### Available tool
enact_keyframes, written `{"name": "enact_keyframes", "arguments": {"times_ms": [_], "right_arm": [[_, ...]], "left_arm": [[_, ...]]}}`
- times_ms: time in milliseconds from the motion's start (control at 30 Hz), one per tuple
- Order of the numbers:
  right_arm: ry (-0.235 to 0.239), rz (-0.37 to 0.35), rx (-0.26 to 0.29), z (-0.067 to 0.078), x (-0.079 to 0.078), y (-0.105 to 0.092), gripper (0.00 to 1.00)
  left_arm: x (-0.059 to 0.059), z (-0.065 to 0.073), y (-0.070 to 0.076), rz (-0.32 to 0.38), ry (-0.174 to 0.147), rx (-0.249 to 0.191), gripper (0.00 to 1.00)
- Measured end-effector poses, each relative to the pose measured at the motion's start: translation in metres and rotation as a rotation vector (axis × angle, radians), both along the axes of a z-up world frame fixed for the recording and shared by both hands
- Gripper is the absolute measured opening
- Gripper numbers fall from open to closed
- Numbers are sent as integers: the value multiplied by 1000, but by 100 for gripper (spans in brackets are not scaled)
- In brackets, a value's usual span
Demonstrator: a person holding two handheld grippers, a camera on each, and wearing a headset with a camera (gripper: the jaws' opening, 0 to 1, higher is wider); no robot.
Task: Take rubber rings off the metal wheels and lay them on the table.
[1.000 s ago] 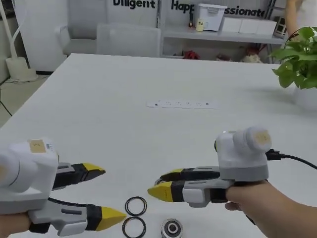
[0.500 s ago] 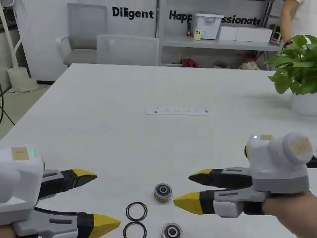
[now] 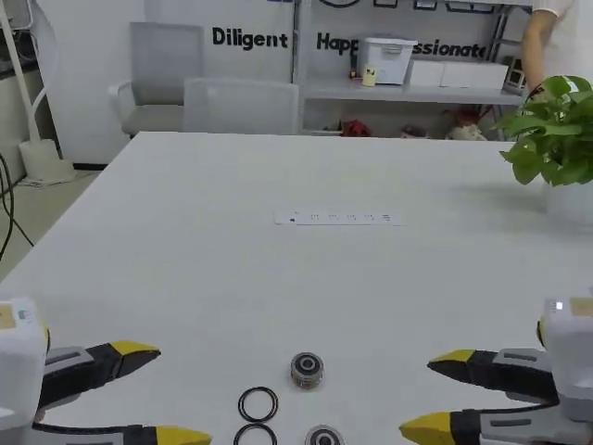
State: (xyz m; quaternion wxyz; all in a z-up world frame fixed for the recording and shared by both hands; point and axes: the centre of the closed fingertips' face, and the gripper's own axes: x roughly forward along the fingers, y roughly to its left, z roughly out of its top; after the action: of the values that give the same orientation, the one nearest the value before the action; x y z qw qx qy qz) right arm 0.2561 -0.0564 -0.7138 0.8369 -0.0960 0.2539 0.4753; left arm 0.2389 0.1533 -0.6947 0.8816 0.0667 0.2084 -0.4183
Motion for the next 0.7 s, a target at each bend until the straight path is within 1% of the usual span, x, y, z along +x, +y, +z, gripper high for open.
{"name": "enact_keyframes", "arguments": {"times_ms": [100, 267, 367, 433, 700], "right_arm": [[-6, -25, -1, -1, -2, -7, 53], [-14, -51, 1, 0, -3, -14, 54], [-12, -68, 5, -1, -2, -18, 54], [-13, -78, 6, -1, -2, -21, 54], [-8, -92, 12, -1, -5, -23, 53]], "left_arm": [[-3, -3, 2, 5, 1, 8, 68], [-7, -5, 3, 11, 0, 3, 68], [-9, -8, 6, 14, -2, 26, 68], [-10, -9, 7, 15, -2, 28, 68], [-10, -6, 10, 34, -7, 24, 68]]}}
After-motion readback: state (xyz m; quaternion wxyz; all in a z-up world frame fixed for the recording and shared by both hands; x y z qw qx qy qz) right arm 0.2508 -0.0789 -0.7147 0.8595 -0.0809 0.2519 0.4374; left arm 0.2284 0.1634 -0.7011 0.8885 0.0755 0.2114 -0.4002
